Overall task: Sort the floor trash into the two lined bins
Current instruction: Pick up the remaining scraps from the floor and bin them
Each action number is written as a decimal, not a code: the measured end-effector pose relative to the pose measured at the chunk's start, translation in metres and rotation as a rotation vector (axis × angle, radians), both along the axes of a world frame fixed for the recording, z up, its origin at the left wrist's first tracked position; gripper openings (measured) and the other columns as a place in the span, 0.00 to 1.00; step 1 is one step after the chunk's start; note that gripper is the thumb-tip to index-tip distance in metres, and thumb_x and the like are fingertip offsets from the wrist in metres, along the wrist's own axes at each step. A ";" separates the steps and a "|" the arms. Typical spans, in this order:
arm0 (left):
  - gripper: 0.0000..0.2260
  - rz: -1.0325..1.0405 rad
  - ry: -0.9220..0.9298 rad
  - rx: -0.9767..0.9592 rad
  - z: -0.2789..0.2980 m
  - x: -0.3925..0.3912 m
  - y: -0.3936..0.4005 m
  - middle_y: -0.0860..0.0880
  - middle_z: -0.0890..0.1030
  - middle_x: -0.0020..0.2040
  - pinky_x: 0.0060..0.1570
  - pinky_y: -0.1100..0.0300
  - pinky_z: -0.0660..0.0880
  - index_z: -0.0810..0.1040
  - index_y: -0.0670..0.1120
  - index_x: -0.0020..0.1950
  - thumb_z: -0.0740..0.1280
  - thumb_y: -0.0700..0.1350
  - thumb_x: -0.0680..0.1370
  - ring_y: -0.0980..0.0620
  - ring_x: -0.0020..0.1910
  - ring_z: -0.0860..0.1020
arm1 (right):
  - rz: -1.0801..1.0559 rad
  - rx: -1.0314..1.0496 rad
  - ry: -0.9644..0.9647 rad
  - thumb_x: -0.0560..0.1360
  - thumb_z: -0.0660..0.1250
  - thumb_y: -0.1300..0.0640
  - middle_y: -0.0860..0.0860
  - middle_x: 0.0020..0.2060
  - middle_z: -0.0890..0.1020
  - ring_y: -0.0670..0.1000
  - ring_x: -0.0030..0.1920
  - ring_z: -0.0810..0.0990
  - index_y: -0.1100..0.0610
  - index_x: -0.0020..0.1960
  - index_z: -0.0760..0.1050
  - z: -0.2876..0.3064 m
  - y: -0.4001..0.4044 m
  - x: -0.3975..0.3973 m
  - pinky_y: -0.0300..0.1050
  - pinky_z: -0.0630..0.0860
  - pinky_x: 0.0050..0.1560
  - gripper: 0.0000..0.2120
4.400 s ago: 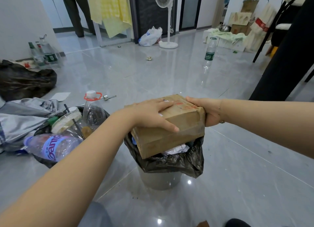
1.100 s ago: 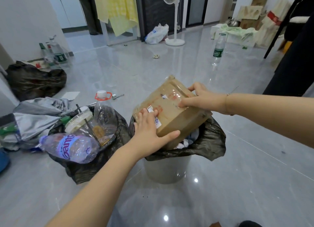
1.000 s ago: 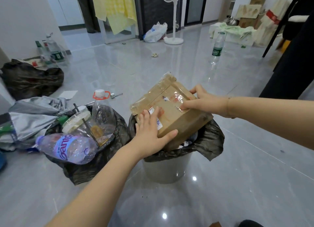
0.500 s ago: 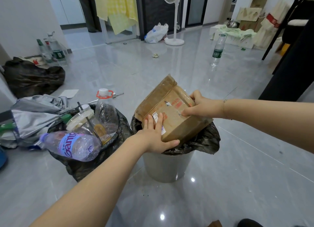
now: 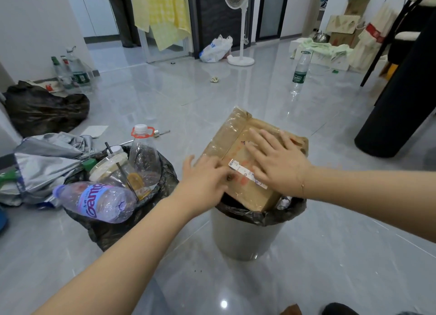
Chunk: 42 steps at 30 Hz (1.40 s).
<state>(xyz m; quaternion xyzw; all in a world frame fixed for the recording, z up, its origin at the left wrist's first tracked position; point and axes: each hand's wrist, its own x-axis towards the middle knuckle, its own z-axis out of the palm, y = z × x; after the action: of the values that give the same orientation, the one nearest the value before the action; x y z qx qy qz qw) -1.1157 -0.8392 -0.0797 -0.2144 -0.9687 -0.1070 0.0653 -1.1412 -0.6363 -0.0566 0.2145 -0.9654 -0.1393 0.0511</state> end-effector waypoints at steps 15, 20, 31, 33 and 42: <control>0.35 0.073 -0.068 0.230 -0.037 -0.020 0.021 0.50 0.60 0.77 0.74 0.55 0.55 0.59 0.45 0.77 0.65 0.60 0.76 0.51 0.75 0.56 | 0.095 0.142 0.083 0.77 0.40 0.33 0.54 0.75 0.60 0.63 0.75 0.58 0.46 0.76 0.59 -0.029 0.034 -0.008 0.70 0.53 0.70 0.33; 0.40 0.052 -0.210 0.202 -0.028 -0.036 0.030 0.52 0.58 0.77 0.73 0.50 0.55 0.54 0.50 0.79 0.70 0.60 0.73 0.53 0.76 0.55 | 0.115 0.193 0.031 0.78 0.41 0.35 0.51 0.74 0.64 0.62 0.74 0.61 0.45 0.75 0.60 -0.022 0.046 -0.008 0.67 0.55 0.70 0.31; 0.39 -0.004 -0.573 0.199 -0.018 -0.066 0.046 0.53 0.75 0.64 0.65 0.52 0.70 0.62 0.52 0.73 0.78 0.53 0.67 0.50 0.63 0.73 | 0.162 0.225 -0.046 0.78 0.39 0.35 0.50 0.74 0.64 0.58 0.74 0.62 0.47 0.76 0.59 -0.022 0.072 0.004 0.64 0.51 0.70 0.32; 0.35 -0.015 -0.571 0.156 -0.016 -0.065 0.048 0.50 0.75 0.66 0.64 0.53 0.70 0.60 0.50 0.74 0.74 0.53 0.72 0.49 0.63 0.73 | 0.180 0.282 -0.070 0.78 0.41 0.33 0.51 0.74 0.64 0.59 0.74 0.62 0.47 0.76 0.59 -0.021 0.073 0.001 0.65 0.50 0.69 0.32; 0.30 0.134 -0.229 -0.148 -0.023 -0.036 0.068 0.46 0.61 0.75 0.68 0.47 0.59 0.52 0.43 0.78 0.58 0.53 0.80 0.47 0.72 0.63 | 0.184 0.387 -0.133 0.63 0.17 0.29 0.49 0.78 0.42 0.58 0.77 0.40 0.42 0.77 0.38 -0.026 0.073 -0.001 0.66 0.31 0.68 0.45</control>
<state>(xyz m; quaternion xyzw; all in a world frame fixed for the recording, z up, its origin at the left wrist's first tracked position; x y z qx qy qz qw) -1.1514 -0.7711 -0.1027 -0.1397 -0.9872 -0.0542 -0.0546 -1.1423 -0.5633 -0.0828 0.3161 -0.8983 -0.3023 -0.0425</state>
